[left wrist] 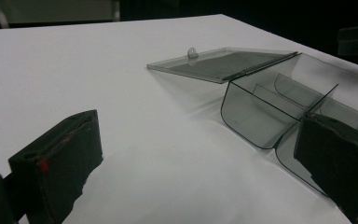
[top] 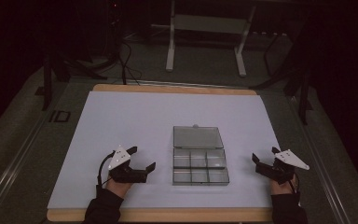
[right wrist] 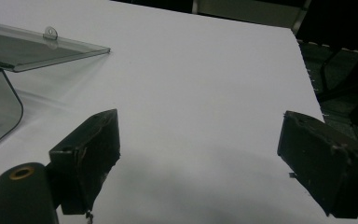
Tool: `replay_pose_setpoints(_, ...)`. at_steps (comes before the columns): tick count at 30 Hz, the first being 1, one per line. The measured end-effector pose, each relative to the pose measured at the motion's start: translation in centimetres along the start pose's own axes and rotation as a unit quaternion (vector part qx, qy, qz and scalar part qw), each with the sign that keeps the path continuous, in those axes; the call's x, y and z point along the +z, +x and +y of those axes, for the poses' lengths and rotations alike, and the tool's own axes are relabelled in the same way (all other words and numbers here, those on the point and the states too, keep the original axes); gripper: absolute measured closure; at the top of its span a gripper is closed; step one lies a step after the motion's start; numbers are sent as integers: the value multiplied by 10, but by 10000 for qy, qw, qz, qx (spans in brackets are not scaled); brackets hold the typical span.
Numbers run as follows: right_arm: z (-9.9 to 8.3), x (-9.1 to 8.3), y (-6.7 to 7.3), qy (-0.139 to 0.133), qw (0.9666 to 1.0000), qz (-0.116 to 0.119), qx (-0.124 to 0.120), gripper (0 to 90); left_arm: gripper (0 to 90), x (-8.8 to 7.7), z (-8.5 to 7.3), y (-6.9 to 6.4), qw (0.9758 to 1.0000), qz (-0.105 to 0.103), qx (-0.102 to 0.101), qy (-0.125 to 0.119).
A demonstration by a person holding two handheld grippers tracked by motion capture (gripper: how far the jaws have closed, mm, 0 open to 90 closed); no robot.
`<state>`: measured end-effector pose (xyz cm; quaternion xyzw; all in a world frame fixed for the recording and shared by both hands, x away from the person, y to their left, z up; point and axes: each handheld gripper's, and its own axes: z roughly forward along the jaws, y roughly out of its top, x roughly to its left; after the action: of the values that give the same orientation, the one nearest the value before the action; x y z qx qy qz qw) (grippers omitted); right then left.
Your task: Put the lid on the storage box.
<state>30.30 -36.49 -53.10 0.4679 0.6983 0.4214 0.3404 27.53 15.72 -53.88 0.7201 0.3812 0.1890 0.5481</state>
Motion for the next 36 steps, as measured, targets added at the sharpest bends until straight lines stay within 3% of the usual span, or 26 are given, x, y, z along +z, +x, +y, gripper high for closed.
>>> replay_pose_setpoints(5,0,1,1,40,10000,-11,-26,127,19,4,2,2,9992,-142,-65,354)
replay_pose_setpoints(9,0,1,2,65,9999,-8,-94,127,19,5,3,3,9974,-393,7,598)
replay_pose_setpoints(16,1,2,3,108,9998,-20,-170,128,20,10,6,2,9934,-569,2,1000)
replay_pose_setpoints(20,1,3,4,133,9997,-37,-204,130,20,13,11,0,9906,-678,-245,1165)
replay_pose_setpoints(25,1,3,4,140,9997,-45,-211,131,20,18,21,-5,9883,-757,-331,1280)
replay_pose_setpoints(30,1,3,5,160,9997,-47,-204,131,20,26,38,-10,9871,-759,-265,1387)
replay_pose_setpoints(36,1,3,5,147,9997,-51,-199,131,21,38,55,-9,9874,-711,-319,1380)
